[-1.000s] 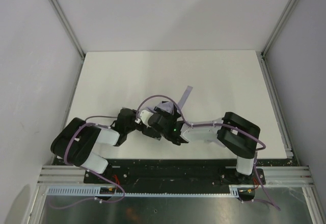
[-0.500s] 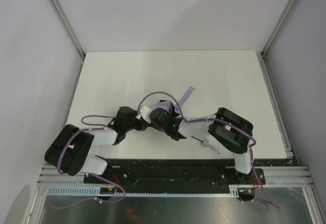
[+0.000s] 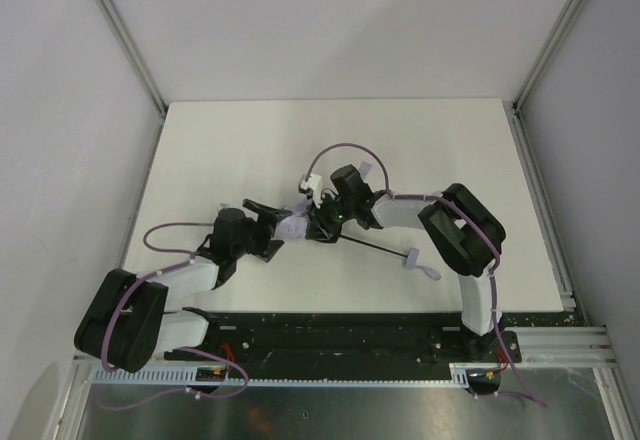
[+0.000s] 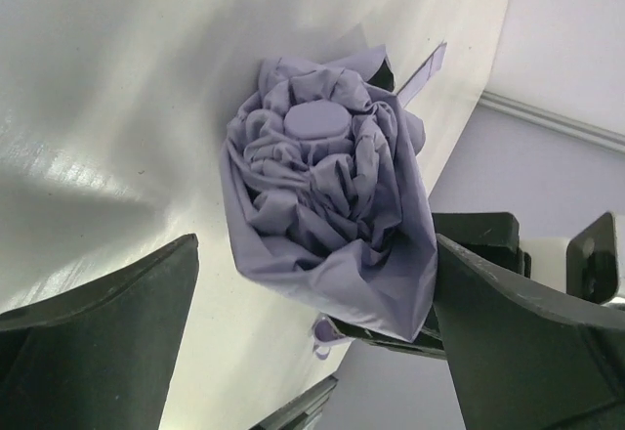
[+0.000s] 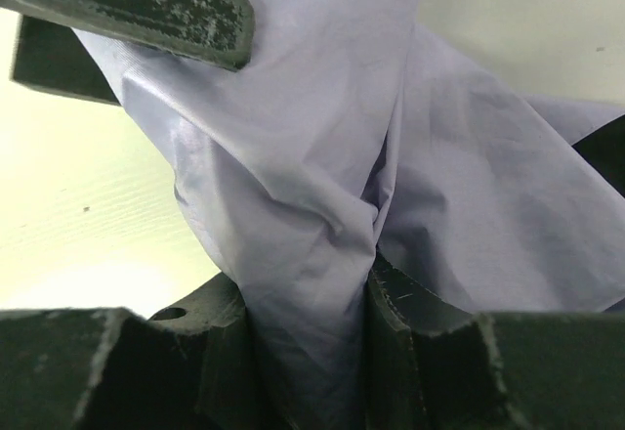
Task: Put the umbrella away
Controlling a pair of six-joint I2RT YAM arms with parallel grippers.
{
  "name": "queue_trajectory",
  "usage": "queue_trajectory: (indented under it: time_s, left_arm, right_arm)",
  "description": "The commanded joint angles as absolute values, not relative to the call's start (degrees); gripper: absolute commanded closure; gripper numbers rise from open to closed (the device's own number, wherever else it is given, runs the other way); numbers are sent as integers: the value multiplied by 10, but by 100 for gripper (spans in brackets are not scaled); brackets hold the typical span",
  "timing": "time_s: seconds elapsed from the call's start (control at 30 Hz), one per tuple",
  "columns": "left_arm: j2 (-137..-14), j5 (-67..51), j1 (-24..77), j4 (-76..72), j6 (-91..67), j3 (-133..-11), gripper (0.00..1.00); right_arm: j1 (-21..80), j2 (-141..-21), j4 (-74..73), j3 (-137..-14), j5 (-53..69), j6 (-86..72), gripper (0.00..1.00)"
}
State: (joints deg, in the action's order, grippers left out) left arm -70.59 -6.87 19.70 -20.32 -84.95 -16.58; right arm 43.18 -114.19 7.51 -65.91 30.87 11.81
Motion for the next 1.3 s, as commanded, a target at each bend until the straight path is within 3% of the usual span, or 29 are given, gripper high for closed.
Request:
queue_trajectory:
  time_s: [0.0, 0.3, 0.43, 0.5, 0.63, 0.73, 0.8, 0.87, 1.03, 1.13, 1.27]
  left_arm:
    - [-712, -83, 196, -217, -819, -171, 0]
    - [-818, -70, 244, -239, -838, -199, 1]
    - [-865, -66, 258, -273, -855, -187, 10]
    - [-873, -57, 260, -293, -855, -175, 25]
    - [-872, -39, 261, -306, -843, -163, 70]
    - [-878, -42, 260, -307, -837, -164, 92]
    - [-884, -43, 260, -307, -836, -162, 98]
    - [-888, -42, 260, -307, -840, -158, 99]
    - [-876, -41, 260, -304, -863, -141, 100]
    - [-880, -56, 260, -276, -877, -149, 100]
    - [-896, -84, 261, -237, -887, -171, 100]
  right_arm:
    - [428, -1189, -34, -665, 447, 100, 100]
    - [404, -1211, -25, -703, 537, 69, 100]
    - [401, -1218, -25, -720, 572, 55, 100]
    - [400, -1222, -26, -725, 589, 53, 100]
    - [395, -1231, -43, -741, 603, 60, 100]
    - [395, -1228, -52, -745, 585, 60, 100]
    - [398, -1217, -59, -745, 547, 50, 99]
    - [405, -1196, -68, -745, 474, 30, 82]
    - [445, -1127, -120, -746, 262, 18, 20]
    - [483, -1097, -141, -747, 123, 31, 7]
    - [540, -1086, -148, -747, -69, 81, 5]
